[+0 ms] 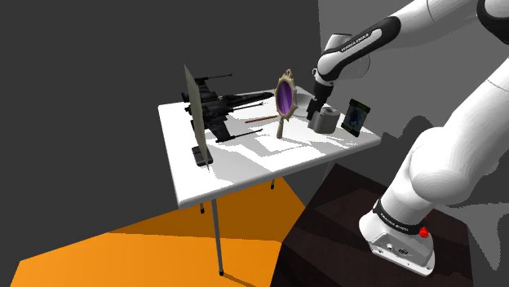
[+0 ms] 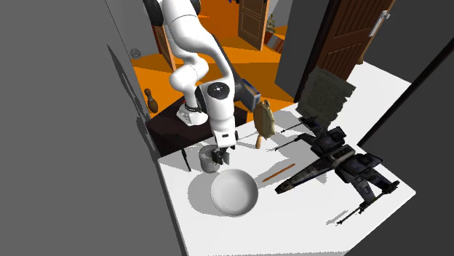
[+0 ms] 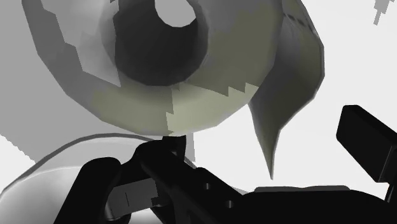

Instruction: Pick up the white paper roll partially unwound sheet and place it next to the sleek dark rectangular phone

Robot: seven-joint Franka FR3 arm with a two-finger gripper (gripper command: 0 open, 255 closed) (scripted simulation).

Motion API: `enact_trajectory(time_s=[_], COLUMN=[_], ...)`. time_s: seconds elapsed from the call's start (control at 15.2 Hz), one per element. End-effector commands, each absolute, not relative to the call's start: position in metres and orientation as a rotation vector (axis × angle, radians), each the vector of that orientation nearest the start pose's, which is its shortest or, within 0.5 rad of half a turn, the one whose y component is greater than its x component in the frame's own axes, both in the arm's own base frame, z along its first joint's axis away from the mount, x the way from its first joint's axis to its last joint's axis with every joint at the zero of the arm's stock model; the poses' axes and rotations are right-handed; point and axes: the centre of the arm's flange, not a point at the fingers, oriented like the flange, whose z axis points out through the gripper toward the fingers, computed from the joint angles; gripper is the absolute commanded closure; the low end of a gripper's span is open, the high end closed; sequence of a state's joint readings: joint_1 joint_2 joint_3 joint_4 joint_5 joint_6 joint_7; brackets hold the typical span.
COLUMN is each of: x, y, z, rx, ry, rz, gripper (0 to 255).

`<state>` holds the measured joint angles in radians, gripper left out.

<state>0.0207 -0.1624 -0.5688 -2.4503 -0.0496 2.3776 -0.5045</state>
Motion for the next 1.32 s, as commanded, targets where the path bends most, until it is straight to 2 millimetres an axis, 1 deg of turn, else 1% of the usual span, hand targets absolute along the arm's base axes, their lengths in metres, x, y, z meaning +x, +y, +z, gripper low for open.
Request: enact_trajectory(time_s=[0.0,0.07,0.66,1.25], x=[0.403,0.403,0.403,0.403], y=[-0.246,-0.246,-0.246,-0.246], z=[0.357,0.357,0.357,0.405], rx=[-3.127,-3.127,-3.127,-3.127], ry=[0.009,0.009,0.009,0.009], rz=[-0.13,-0.13,-0.13,-0.13], gripper=[0,255,255,255])
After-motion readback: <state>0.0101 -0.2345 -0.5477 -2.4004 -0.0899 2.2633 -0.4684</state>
